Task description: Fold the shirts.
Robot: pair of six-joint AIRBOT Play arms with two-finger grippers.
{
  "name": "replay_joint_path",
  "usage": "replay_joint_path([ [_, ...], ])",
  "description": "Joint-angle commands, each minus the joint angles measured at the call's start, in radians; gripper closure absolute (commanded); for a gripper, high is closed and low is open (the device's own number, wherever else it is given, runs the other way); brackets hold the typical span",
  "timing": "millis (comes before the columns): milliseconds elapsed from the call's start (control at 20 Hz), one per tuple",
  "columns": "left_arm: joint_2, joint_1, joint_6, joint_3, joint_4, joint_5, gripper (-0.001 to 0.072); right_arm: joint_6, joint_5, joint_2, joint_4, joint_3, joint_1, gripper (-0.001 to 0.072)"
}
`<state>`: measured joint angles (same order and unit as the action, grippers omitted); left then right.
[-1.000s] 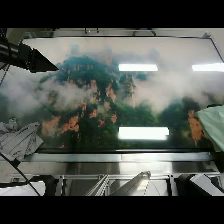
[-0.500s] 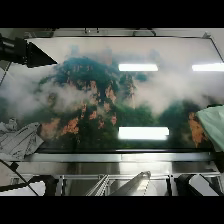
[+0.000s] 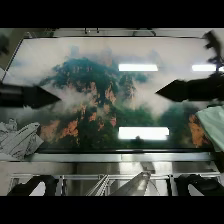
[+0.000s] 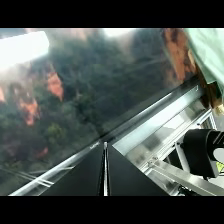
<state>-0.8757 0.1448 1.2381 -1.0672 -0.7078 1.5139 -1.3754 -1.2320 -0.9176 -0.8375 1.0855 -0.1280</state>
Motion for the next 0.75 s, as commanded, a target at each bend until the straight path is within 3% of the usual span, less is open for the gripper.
replay_joint_path([
  [0,0.15,-0.028,0.001,0.295,-0.007,-0.095,0.0691,-0.084,0.151,0.005,-0.243,-0.091,-0.268,0.0693],
  [700,0.151,-0.057,0.001,0.307,-0.004,-0.126,0.0692,-0.117,0.117,-0.02,-0.206,-0.091,-0.285,0.0691],
])
